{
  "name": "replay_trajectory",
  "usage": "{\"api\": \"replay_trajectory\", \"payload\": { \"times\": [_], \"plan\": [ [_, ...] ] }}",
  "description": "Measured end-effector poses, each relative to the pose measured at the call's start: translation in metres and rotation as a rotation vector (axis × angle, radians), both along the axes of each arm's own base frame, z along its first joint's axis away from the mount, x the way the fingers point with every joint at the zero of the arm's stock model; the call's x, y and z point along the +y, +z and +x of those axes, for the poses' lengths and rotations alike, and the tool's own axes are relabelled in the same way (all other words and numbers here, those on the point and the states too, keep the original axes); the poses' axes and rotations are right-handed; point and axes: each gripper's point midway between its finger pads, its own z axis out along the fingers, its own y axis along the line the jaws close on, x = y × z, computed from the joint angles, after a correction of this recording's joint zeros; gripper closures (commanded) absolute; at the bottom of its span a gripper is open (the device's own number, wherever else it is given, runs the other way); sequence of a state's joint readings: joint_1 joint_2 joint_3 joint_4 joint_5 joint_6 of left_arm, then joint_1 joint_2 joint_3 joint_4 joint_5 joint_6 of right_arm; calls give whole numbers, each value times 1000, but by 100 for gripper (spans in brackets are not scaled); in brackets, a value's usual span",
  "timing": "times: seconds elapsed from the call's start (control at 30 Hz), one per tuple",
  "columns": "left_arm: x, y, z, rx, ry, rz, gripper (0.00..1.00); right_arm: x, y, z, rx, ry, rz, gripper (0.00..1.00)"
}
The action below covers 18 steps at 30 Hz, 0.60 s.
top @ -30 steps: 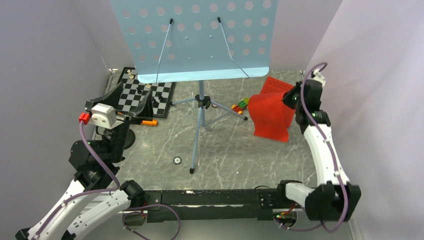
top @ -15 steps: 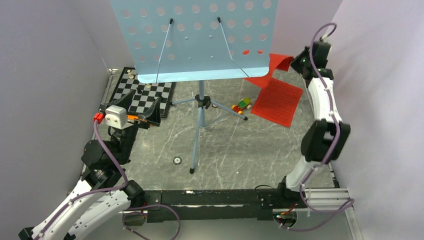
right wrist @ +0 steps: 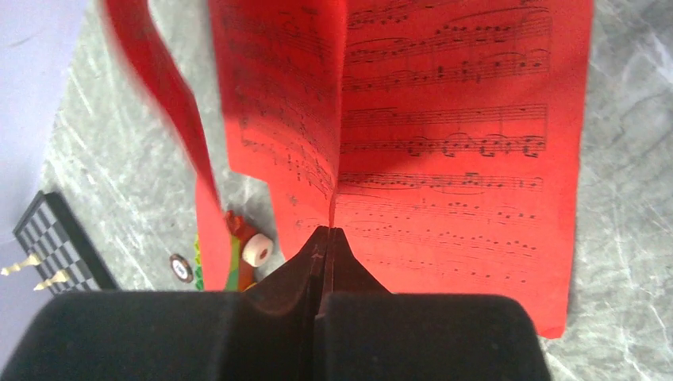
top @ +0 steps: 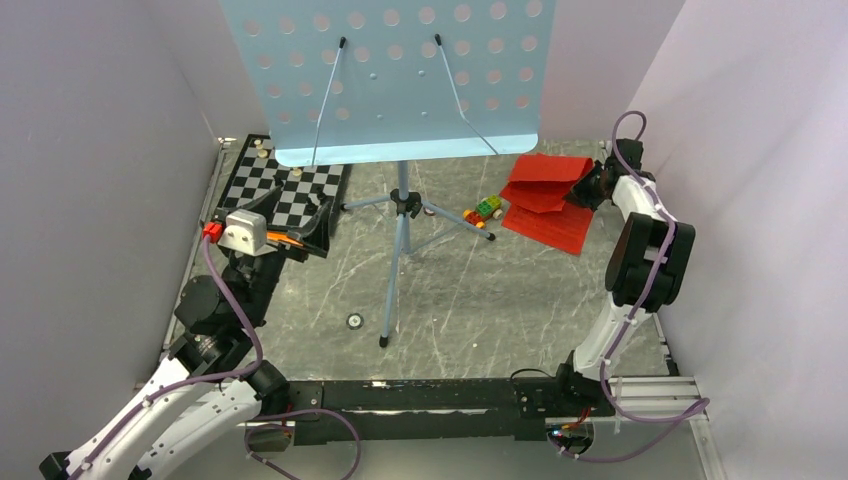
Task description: Pack up the instrument practice props
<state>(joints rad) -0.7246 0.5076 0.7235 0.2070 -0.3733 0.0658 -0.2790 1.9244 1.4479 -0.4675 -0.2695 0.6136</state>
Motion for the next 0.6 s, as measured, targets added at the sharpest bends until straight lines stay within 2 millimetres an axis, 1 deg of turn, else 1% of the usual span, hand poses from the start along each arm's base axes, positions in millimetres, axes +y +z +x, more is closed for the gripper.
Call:
{"api": "replay_trajectory", "payload": {
  "times": [0.07, 0.13, 0.27, 0.33, 0.4, 0.5, 0.6],
  "plan": [
    [-1, -1, 0, 5, -8, -2, 5, 2, 7, 3, -26, 8, 3, 100],
    [-3, -2, 0, 9, -16, -6, 5, 3, 10, 5, -42, 16, 17, 100],
    [-4, -2, -1, 16, -27, -19, 5, 5, 7, 4, -38, 18, 46, 100],
    [-6, -2, -1, 21, -39, -32, 5, 4, -2, 3, -17, 19, 60, 100],
    [-8, -2, -2, 24, -50, -41, 5, 2, -17, 0, 17, 15, 73, 100],
    [-10, -3, -2, 29, -63, -48, 5, 0, -38, -14, 79, 8, 90, 100],
    [-12, -5, -1, 36, -68, -49, 5, 0, -45, -20, 105, 8, 98, 100]
  ]
}}
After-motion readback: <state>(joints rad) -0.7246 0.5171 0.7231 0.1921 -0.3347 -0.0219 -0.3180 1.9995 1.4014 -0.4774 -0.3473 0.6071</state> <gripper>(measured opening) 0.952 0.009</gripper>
